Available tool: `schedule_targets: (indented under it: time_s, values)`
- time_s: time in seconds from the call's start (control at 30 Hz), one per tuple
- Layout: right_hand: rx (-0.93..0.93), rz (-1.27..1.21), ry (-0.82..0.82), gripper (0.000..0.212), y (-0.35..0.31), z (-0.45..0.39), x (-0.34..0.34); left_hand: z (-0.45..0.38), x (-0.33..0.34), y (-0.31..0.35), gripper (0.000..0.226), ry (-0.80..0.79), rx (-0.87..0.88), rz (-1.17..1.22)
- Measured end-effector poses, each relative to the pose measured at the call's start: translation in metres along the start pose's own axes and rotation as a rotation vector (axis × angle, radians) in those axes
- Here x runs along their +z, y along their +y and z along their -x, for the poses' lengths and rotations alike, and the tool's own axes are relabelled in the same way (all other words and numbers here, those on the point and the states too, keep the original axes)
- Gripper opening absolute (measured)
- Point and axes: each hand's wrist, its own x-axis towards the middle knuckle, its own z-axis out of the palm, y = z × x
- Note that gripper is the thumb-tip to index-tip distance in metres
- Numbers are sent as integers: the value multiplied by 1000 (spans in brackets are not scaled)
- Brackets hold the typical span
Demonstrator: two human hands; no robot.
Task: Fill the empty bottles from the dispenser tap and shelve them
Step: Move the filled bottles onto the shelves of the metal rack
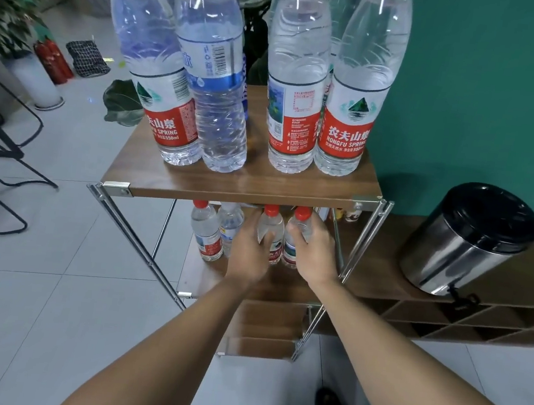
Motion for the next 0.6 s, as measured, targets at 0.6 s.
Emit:
schedule_targets:
  time_s: [0.6]
  values:
    - [149, -195, -41, 22, 63, 107, -89, 99, 85, 17, 26, -321, -214, 241]
